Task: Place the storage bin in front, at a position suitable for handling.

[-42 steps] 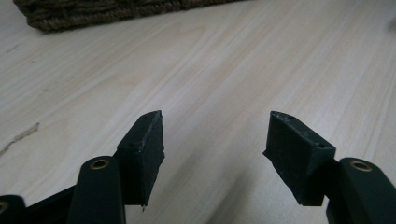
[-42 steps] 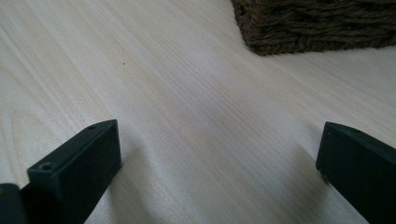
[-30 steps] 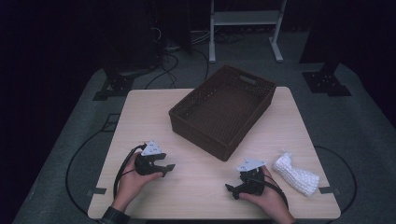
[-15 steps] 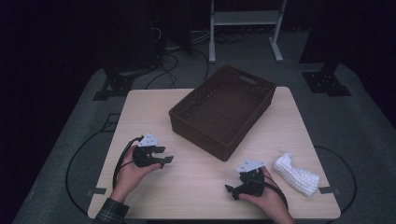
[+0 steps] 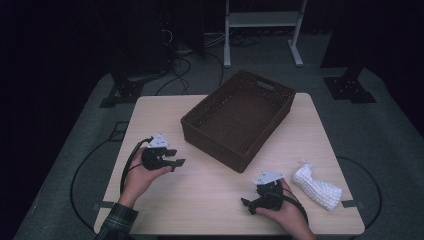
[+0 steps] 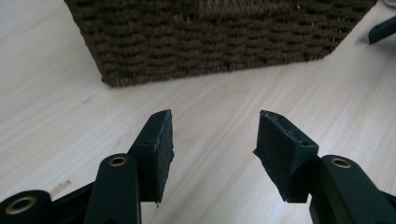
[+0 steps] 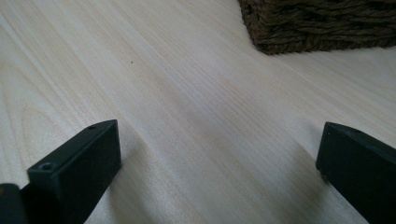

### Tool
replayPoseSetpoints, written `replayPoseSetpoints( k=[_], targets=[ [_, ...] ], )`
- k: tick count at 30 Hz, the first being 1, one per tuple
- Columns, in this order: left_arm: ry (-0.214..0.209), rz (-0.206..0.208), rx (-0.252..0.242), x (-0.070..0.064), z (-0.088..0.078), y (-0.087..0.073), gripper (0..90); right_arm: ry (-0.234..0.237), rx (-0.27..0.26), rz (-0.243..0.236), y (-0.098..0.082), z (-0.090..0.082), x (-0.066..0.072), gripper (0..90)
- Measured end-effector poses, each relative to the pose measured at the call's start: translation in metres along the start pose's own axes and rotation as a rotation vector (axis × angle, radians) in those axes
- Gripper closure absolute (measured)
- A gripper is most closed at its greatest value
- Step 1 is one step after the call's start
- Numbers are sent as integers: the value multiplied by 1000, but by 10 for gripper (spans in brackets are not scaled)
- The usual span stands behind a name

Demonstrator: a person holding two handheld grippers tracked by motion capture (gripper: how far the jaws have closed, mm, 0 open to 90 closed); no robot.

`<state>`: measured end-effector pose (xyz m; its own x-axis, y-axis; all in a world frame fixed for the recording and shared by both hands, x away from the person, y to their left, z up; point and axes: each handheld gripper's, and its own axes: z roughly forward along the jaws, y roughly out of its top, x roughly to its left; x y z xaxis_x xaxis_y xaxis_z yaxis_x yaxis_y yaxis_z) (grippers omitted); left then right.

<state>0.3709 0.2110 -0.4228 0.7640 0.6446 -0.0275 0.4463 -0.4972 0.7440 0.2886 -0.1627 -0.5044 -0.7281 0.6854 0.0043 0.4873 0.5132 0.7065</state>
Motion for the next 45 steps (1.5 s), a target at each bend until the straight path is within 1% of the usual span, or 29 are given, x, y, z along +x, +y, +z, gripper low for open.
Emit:
replayPoseSetpoints(
  k=[2, 8, 11, 13, 17, 18, 21, 24, 27, 33, 36, 37, 38, 39, 40, 42, 44, 45],
  targets=[
    [-10, 0, -1, 2, 0, 2, 457, -1, -1, 2, 0, 0, 0, 0],
    [2, 2, 6, 7, -1, 11, 472, -2, -3, 7, 0, 0, 1, 0],
    [3, 0, -1, 10, -2, 16, 477, -1, -1, -3, 0, 0, 0, 0],
    [13, 5, 2, 14, -3, 21, 478, -2, -2, 0, 0, 0, 1, 0],
    [24, 7, -1, 17, -3, 26, 478, -1, -1, 2, 0, 0, 1, 0],
    [21, 3, -3, 19, -3, 28, 479, -1, -1, 2, 0, 0, 1, 0],
    [34, 12, 6, 23, -3, 32, 476, 0, -2, 1, 0, 0, 1, 0],
    [30, 4, -11, 26, -5, 37, 479, 2, -1, 2, 0, 0, 2, 0],
    [31, 6, -3, 29, -6, 43, 479, 1, -2, 0, 0, 0, 1, 0],
    [33, -1, -10, 35, -6, 51, 485, 1, -2, -1, 0, 0, 1, 0],
    [33, 0, -2, 37, -5, 56, 486, 2, -2, -1, 0, 0, 1, 0],
    [32, -4, -11, 38, -5, 57, 488, 1, -3, -1, 0, 0, 1, 0],
    [30, -3, -8, 39, -5, 59, 489, 1, -2, -1, 0, 0, 1, 0],
    [36, -2, -6, 40, -5, 63, 489, 2, -2, -1, 0, 0, 1, 0],
    [36, -2, -6, 40, -5, 63, 489, 2, -2, -1, 0, 0, 1, 0],
    [30, -4, -10, 42, -5, 67, 488, 2, -2, -1, 0, 0, 1, 0],
    [37, 3, -2, 44, -5, 71, 487, 2, -2, -1, 0, 0, 1, 0],
    [37, 0, -6, 45, -5, 73, 487, 3, -3, -1, 0, 0, 1, 0]
  ],
)
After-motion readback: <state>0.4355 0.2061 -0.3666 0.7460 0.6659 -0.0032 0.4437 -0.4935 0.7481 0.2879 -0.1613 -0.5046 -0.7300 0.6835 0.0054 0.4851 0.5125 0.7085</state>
